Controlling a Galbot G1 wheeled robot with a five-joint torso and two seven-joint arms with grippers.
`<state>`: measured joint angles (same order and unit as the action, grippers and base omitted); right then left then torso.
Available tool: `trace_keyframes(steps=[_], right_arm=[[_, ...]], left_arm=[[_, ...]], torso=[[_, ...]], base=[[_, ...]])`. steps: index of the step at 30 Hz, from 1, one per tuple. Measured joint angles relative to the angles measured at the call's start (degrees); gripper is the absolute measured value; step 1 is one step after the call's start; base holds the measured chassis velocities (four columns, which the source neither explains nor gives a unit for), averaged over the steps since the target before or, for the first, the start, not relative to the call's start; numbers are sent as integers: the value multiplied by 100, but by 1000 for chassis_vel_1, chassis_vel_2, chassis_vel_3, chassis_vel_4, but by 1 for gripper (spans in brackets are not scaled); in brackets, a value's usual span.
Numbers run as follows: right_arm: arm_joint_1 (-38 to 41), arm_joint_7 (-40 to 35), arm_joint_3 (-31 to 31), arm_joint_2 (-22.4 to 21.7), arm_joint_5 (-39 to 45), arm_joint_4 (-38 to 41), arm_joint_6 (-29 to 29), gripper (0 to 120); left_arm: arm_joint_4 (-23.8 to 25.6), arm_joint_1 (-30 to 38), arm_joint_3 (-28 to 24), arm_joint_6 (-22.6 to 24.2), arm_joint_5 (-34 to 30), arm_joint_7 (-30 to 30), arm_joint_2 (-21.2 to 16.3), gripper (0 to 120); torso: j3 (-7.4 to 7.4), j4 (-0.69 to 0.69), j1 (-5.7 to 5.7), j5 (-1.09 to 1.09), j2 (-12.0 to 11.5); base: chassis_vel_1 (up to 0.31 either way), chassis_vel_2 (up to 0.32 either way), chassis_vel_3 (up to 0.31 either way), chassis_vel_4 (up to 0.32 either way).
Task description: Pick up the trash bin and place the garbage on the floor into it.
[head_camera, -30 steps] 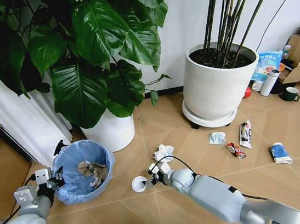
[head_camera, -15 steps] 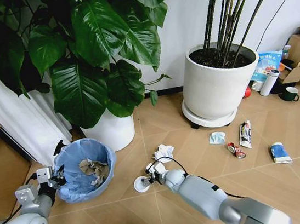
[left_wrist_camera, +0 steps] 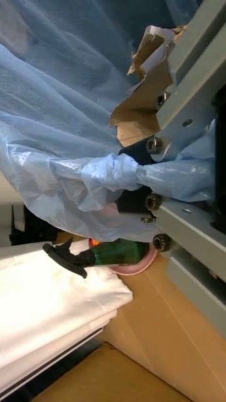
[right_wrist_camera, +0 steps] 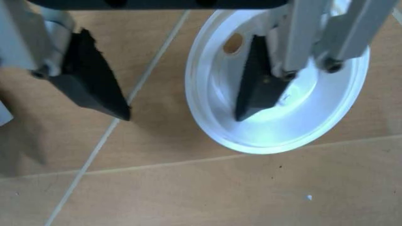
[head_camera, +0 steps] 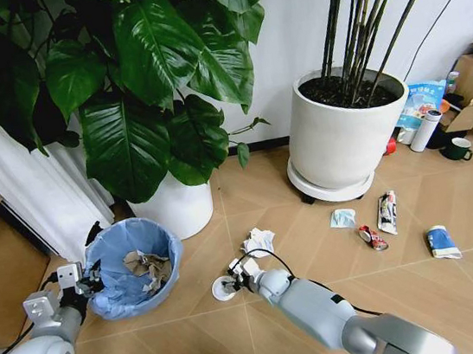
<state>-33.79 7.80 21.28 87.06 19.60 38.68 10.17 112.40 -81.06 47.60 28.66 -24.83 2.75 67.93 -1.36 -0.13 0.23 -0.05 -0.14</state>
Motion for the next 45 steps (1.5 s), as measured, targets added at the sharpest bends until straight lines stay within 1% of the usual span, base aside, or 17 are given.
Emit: trace_keyframes(steps=[1,2,5,7,8,11,13,18,23,26,27,29,32,34,35,38,45], right_arm=[[0,-1,-3,4,-1,-3,-7,56],[0,-1,-3,4,-1,-3,-7,56],[-6,-6,-16,13,-1,-6,-15,41],[-8,-6,-24,16,-1,-10,-16,38],[-11,-7,-38,18,-1,-17,-19,31],[-15,-9,-45,18,-1,-18,-22,25],[-30,-16,-68,10,-1,-4,-23,12],[-87,-112,-276,9,-29,100,-19,1],[-185,-245,-611,-59,-29,539,20,0],[-302,-347,-858,-293,112,1279,102,0],[-302,-347,-858,-293,112,1279,102,0],[-427,-442,-935,-535,326,1899,198,0],[-519,-498,-977,-694,469,2357,270,0],[-693,-741,-1029,-993,824,3279,457,0],[-693,-741,-1029,-993,824,3279,457,0],[-826,-1033,-1098,-1309,1280,4241,669,0],[-892,-1173,-1331,-1533,1610,5181,789,0]], left_arm=[[-6,10,-6,-1,0,0,-3,0],[-6,10,-6,-1,0,0,-3,0],[-27,38,-16,-4,0,-2,-19,0],[-31,42,-16,-5,0,-2,-22,0],[-37,45,-17,-7,0,-2,-24,0],[-43,46,-17,-8,-2,-2,-24,0],[-47,45,-17,-9,-3,-1,-21,0],[-44,22,-17,-9,-9,7,-24,0],[-43,-2,-14,-7,-24,20,-60,0],[-86,-54,-4,-6,-45,55,-135,0],[-86,-54,-4,-6,-45,55,-135,0],[-132,-92,-7,-8,-59,86,-194,0],[-158,-110,-27,-8,-113,101,-241,0],[-211,-127,-71,49,-320,108,-351,0],[-211,-127,-71,49,-320,108,-351,0],[-291,-117,-129,122,-471,123,-502,0],[-381,-30,-319,260,-555,152,-714,0]], torso=[[0,0,0,0,0],[0,0,0,0,0],[0,0,0,0,0],[-1,0,0,0,0],[-1,0,0,0,0],[-1,0,0,0,0],[-1,0,0,0,0],[-3,-1,1,-1,-1],[-3,0,1,-1,-1],[-2,-1,1,-1,-1],[-2,-1,1,-1,-1],[-2,0,1,-1,-1],[-2,0,0,-1,-1],[-2,-1,1,-1,-1],[-2,-1,1,-1,-1],[-1,0,0,0,-1],[-1,0,0,0,-1]], base=[[0,0,0,0],[0,0,0,0],[0,0,0,0],[0,0,0,0],[0,0,0,0],[0,0,0,0],[0,0,0,0],[0,0,0,0],[0,0,0,0],[0,0,0,0],[0,0,0,0],[0,0,0,0],[0,0,0,0],[0,0,0,0],[0,0,0,0],[0,0,0,0],[0,0,0,0]])
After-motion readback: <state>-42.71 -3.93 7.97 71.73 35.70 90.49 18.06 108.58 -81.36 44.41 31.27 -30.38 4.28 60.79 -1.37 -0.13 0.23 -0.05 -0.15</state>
